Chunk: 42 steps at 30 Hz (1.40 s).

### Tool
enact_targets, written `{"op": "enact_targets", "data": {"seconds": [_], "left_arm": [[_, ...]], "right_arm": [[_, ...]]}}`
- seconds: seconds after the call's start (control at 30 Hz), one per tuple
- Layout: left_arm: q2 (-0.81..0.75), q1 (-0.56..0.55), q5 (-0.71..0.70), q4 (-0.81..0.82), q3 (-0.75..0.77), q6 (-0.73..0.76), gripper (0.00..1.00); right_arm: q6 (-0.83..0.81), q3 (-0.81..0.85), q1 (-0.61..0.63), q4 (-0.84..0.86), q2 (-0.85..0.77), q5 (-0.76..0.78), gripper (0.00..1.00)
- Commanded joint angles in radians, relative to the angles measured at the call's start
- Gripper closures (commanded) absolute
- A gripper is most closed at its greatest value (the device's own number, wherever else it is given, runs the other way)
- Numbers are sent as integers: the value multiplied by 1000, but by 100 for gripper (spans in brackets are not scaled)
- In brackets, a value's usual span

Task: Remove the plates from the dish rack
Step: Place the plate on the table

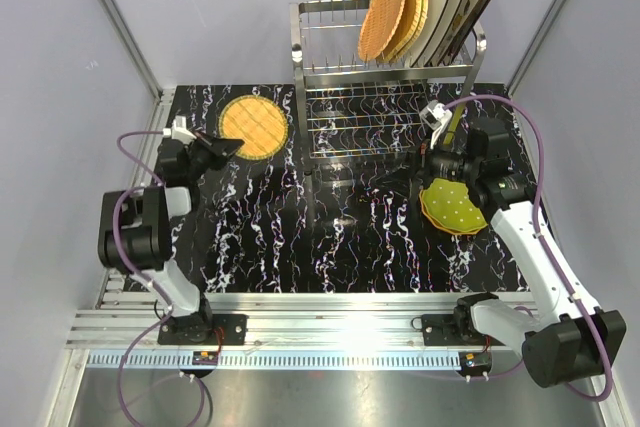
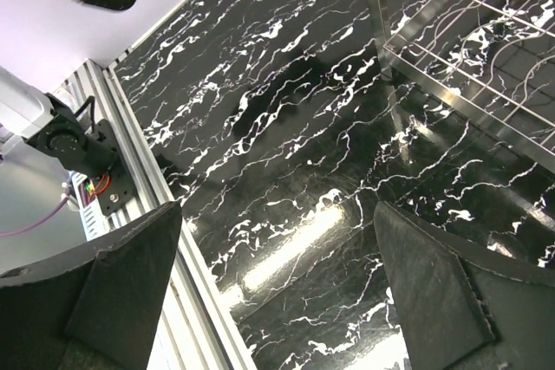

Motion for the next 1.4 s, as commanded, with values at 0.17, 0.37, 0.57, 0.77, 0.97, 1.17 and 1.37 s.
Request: {"op": "enact_targets", "data": {"seconds": [0.17,0.37,0.57,0.77,0.97,1.17,1.37], "left_arm": [[232,2,12,98,251,-53,100],[358,-15,-14,27,398,-59,100],[464,-36,-51,-82,527,-39,100],[537,-42,-76,-137,611,-39,100],[596,-49,-94,-212,690,-37,100],[620,-61,-115,-269,719,-30,96],[613,-62,-135,-349,731,-2,80]], "right_arm": [[-56,4,-15,-2,-7,13,0],[-55,11,-18,14,33,13,0],[-45,33,-18,31,71,10,0],[-44,53,-20,32,97,10,0],[-44,54,-27,40,105,10,0],[-38,50,-31,61,111,12,0],[-32,45,-31,69,110,12,0]]}}
